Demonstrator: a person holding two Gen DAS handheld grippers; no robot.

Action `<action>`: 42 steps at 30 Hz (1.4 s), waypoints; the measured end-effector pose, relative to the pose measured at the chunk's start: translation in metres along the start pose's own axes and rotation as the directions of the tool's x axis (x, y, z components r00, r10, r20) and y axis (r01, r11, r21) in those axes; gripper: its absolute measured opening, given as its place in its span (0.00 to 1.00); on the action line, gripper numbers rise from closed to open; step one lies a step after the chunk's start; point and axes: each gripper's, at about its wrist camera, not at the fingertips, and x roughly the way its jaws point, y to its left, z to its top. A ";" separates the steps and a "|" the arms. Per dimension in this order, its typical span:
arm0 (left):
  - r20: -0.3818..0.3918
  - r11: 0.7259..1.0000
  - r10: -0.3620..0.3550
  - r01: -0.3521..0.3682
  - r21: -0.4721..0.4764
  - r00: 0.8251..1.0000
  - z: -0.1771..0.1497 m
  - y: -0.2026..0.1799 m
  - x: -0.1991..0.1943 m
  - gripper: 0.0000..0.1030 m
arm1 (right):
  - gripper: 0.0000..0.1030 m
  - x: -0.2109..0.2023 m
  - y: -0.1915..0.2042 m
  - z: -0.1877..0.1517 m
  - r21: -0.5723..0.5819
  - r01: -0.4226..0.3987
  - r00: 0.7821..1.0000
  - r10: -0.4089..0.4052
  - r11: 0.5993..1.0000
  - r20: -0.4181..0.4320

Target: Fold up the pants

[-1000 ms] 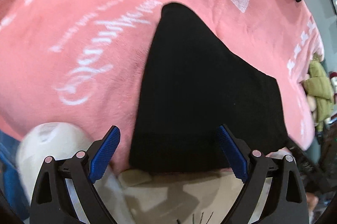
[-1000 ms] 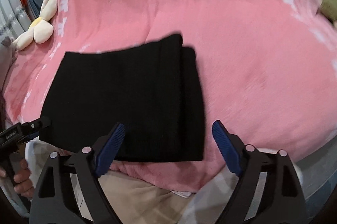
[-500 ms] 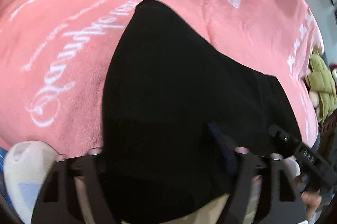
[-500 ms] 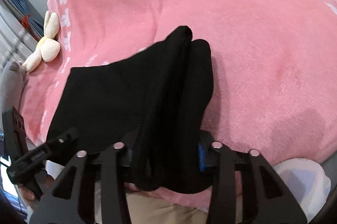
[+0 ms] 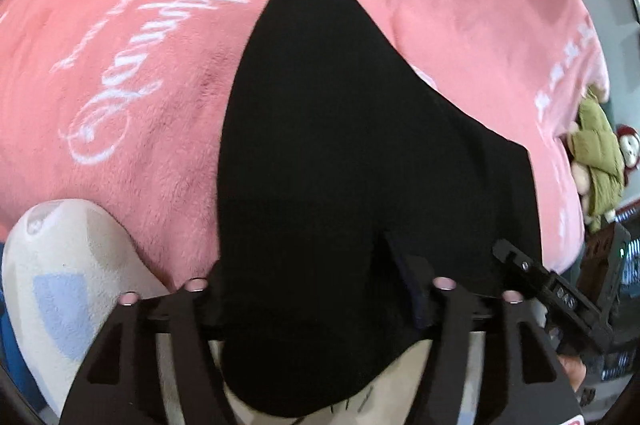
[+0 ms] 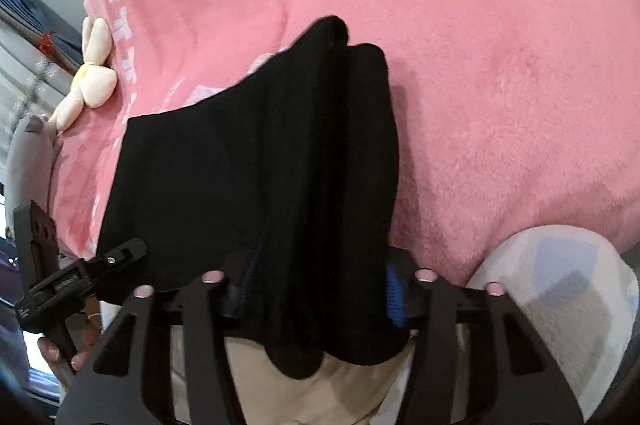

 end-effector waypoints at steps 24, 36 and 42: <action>0.078 0.997 0.011 -0.017 0.075 0.997 0.011 -0.044 -0.053 0.29 | 0.35 -0.057 0.054 -0.018 -0.099 -0.067 0.993 0.075 0.993 0.087; 0.175 0.981 0.042 -0.074 0.178 0.984 -0.014 -0.066 -0.116 0.29 | 0.35 -0.119 0.094 -0.037 -0.212 -0.065 0.972 0.110 0.975 0.208; 0.242 0.971 0.022 -0.078 0.225 0.970 -0.008 -0.081 -0.143 0.29 | 0.35 -0.146 0.104 -0.021 -0.247 -0.059 0.949 0.131 0.967 0.286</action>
